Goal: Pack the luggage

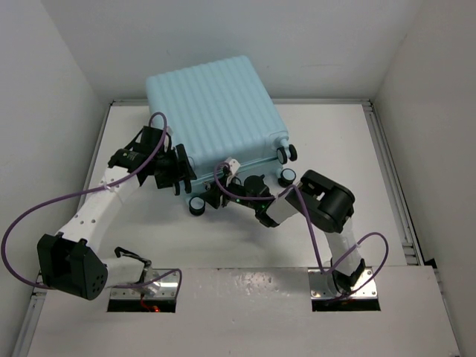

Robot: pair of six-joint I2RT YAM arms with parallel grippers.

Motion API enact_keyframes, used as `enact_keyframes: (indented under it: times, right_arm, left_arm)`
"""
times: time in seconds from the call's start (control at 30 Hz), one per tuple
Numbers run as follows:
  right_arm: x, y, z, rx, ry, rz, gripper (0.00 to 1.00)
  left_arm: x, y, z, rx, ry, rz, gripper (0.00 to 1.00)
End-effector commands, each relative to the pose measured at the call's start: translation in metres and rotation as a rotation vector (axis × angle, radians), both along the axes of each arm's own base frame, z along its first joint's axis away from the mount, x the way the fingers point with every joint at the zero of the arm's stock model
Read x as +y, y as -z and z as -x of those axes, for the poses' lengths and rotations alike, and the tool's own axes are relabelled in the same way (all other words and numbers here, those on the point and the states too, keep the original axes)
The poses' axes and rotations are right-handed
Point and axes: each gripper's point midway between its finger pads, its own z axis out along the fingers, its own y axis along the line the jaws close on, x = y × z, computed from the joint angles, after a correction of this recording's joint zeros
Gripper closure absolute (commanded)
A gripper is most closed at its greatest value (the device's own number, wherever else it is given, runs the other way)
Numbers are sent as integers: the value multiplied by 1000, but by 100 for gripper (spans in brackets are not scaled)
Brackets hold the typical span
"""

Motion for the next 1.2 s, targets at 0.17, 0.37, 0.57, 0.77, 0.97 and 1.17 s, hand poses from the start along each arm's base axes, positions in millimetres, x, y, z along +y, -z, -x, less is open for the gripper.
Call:
enact_keyframes:
  times: [0.17, 0.37, 0.57, 0.77, 0.97, 1.17]
  right_arm:
    - [6, -128, -24, -309, 3, -352, 56]
    - [5, -143, -26, -338, -17, -373, 61]
    - [0, -160, -29, -362, -19, -397, 67]
    - [0, -170, -31, -373, -3, -417, 77]
    - [-3, -176, -34, -380, 25, -428, 90]
    - [-9, -174, -48, -387, 110, -419, 100]
  left_arm:
    - [19, 29, 6, 84, -70, -51, 88]
    - [18, 28, 7, 86, -65, -43, 88]
    - [18, 28, 7, 86, -65, -43, 88]
    - [16, 30, 5, 88, -60, -36, 88]
    - [16, 33, 7, 96, -60, -38, 88]
    - [15, 35, 7, 107, -55, -33, 88]
